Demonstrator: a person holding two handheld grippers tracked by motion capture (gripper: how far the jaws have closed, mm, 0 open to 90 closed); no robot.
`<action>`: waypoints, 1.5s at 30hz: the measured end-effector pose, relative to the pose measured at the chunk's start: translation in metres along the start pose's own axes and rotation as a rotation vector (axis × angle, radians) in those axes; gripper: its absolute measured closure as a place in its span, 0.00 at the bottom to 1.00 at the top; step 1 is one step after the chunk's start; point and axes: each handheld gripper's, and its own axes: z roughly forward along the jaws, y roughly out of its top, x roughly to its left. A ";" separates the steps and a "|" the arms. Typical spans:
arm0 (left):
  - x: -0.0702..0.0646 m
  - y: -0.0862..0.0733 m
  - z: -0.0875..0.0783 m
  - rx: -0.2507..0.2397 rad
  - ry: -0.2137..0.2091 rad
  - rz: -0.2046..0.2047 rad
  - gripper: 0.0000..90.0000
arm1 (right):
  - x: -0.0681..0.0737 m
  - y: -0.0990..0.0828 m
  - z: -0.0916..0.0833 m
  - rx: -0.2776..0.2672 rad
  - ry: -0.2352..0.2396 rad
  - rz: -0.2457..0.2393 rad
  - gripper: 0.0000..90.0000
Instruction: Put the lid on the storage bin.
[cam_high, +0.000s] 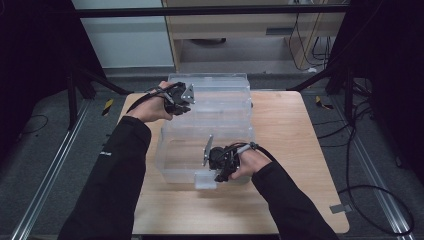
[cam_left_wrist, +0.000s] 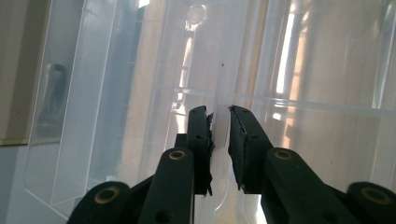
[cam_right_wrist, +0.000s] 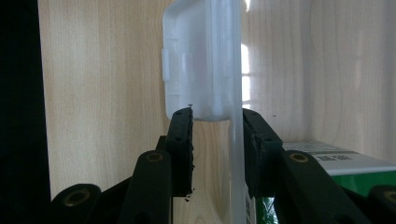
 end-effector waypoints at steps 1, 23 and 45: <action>0.000 0.000 0.000 -0.003 -0.001 0.002 0.88 | 0.000 0.000 0.000 -0.004 0.000 0.000 0.75; -0.004 0.006 -0.014 0.018 -0.045 0.038 0.95 | 0.003 -0.001 0.000 -0.004 -0.006 0.003 0.75; -0.026 0.009 -0.035 0.014 -0.050 0.079 0.96 | 0.005 -0.003 0.000 -0.028 -0.013 0.014 0.75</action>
